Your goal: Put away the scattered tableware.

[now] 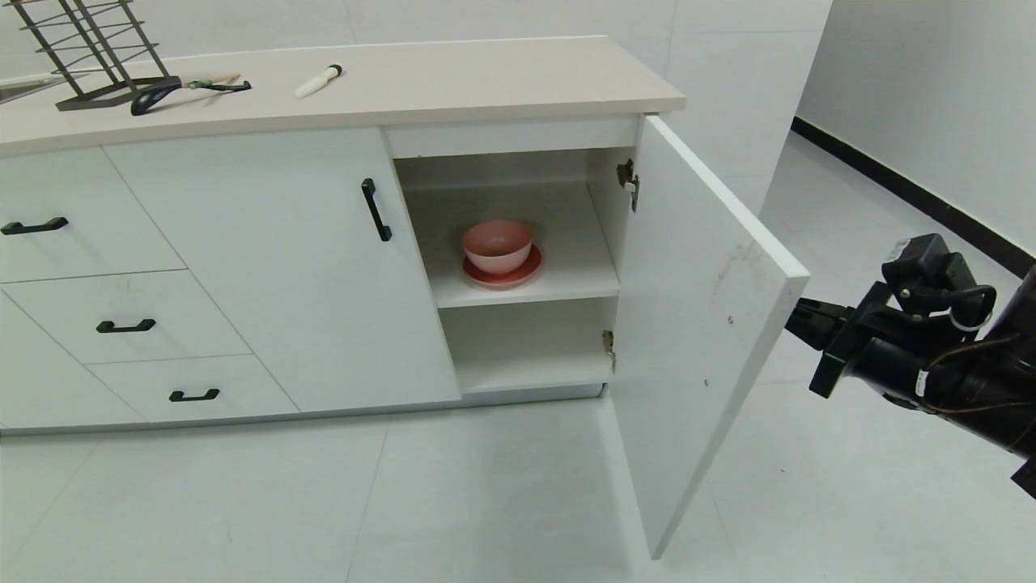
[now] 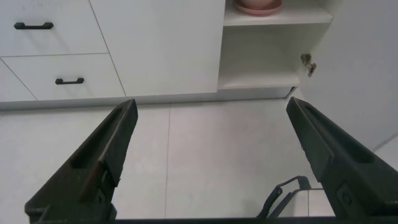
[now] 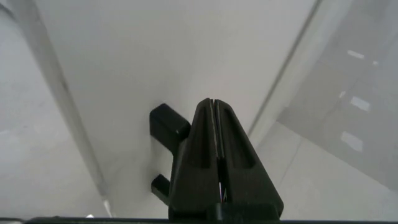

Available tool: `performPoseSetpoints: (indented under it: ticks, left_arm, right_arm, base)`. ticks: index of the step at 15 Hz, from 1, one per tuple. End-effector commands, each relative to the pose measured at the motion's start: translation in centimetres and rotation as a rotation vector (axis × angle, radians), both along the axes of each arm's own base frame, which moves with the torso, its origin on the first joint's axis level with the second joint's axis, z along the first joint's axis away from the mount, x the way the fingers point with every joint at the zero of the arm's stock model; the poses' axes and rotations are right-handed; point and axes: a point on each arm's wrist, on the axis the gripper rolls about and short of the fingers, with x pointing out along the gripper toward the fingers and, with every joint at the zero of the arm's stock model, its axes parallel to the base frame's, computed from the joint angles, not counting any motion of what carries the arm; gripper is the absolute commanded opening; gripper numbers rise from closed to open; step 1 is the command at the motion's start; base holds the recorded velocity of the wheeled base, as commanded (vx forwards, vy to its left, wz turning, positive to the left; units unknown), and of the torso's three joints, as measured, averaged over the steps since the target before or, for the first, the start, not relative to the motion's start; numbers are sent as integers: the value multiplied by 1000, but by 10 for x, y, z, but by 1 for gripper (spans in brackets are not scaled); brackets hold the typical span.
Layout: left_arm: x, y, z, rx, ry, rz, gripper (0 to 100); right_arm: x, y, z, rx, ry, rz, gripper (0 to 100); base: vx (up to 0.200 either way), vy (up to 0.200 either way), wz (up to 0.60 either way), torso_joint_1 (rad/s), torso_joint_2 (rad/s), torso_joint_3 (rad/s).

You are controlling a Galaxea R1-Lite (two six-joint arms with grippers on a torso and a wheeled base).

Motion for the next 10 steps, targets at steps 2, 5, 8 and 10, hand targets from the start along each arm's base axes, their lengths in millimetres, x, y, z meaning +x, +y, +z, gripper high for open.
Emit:
performPoseSetpoints:
  ticks: [2,5,8,10]
  left_arm:
    - [0,0,0,0,0,1,100]
    - [0,0,0,-2,0,1,100]
    - [0,0,0,-5,0,1,100]
    - [0,0,0,-5,0,1,100]
  right_arm:
    - [-1,21,-6,-5,18,78,0]
    - [3,33,-6,-5,17,114,0]
    - [7,45,-4,0,1,147,0]
    - [8,54,-6,-2,6,174,0]
  base:
    - [0,0,0,0,0,0]
    - [0,0,0,0,0,0]
    - [0,0,0,0,0,0]
    - [0,0,0,0,0,0]
